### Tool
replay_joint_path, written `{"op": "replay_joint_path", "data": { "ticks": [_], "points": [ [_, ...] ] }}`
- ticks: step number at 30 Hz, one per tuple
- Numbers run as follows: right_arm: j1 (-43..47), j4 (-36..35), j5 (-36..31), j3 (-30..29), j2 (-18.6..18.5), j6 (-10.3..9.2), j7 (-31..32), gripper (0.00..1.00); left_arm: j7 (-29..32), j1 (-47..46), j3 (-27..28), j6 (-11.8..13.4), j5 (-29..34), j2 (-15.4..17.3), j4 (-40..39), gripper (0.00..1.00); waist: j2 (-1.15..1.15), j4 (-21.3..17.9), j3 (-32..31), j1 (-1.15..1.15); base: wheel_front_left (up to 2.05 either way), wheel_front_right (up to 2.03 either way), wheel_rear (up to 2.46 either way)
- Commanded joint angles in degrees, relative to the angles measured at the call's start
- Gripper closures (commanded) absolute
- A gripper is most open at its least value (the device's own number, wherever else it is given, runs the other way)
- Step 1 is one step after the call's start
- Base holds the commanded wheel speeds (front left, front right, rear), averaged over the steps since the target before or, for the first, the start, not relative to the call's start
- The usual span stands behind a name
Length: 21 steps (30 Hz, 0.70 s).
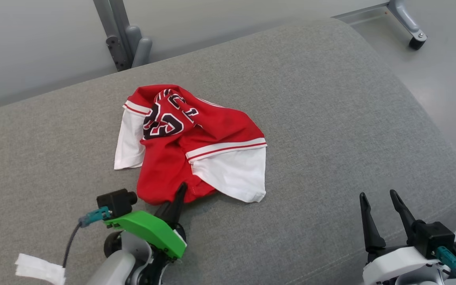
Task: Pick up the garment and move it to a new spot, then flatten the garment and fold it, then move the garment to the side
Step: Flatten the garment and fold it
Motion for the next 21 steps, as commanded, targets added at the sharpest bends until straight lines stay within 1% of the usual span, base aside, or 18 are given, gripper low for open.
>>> {"op": "replay_joint_path", "data": {
  "ticks": [1, 4, 10, 13, 15, 17, 19, 21],
  "points": [
    [0.98, 0.18, 0.68, 0.04, -0.14, -0.02, -0.18, 0.0, 0.8, 1.17, 0.05, 0.23, 0.34, 2.26, -3.19, 1.0, 0.25, 0.68, -0.39, 0.0, 0.0, 0.0, 0.0],
    [0.98, 0.21, 1.43, 0.35, -0.15, -0.02, -0.19, 0.0, 3.45, 3.22, 0.88, 2.0, 0.29, 7.35, -13.14, 1.0, 0.25, 1.47, -0.4, 0.0, 0.0, 0.0, 0.0],
    [1.3, 0.21, 2.41, 0.68, -0.15, -0.02, -0.18, 0.0, 10.23, 6.58, 3.23, 7.48, -0.03, 17.41, -35.97, 1.0, 0.25, 3.08, -0.22, 0.0, 0.0, 0.0, 0.0],
    [1.27, 0.32, 2.56, 0.77, -0.15, -0.02, -0.18, 0.0, 14.26, 7.54, 4.16, 9.7, 0.0, 22.33, -43.92, 1.0, 0.25, 3.54, -0.33, 0.0, 0.0, 0.0, 0.0],
    [1.07, 0.44, 2.54, 0.83, -0.15, -0.02, -0.18, 0.0, 17.24, 8.48, 4.37, 10.84, 0.15, 26.0, -46.46, 1.0, 0.25, 3.66, -0.42, 0.0, 0.0, 0.0, 0.0],
    [0.75, 0.57, 2.55, 1.02, -0.14, -0.02, -0.18, 0.0, 20.15, 10.14, 4.06, 11.44, 0.58, 29.91, -46.34, 1.0, 0.25, 3.59, -0.47, 0.0, 0.0, 0.0, 0.0],
    [0.47, 0.6, 2.67, 1.08, -0.15, -0.02, -0.18, 0.0, 21.86, 12.14, 3.76, 11.05, 0.07, 32.81, -44.61, 1.0, 0.25, 3.48, -0.37, 0.0, 0.0, 0.0, 0.0],
    [0.39, 0.61, 2.8, 1.15, -0.14, -0.02, -0.18, 0.0, 21.79, 13.68, 3.31, 10.42, 2.56, 35.77, -41.35, 1.0, 0.25, 3.44, -0.17, 0.0, 0.0, 0.0, 0.0]
  ]
}}
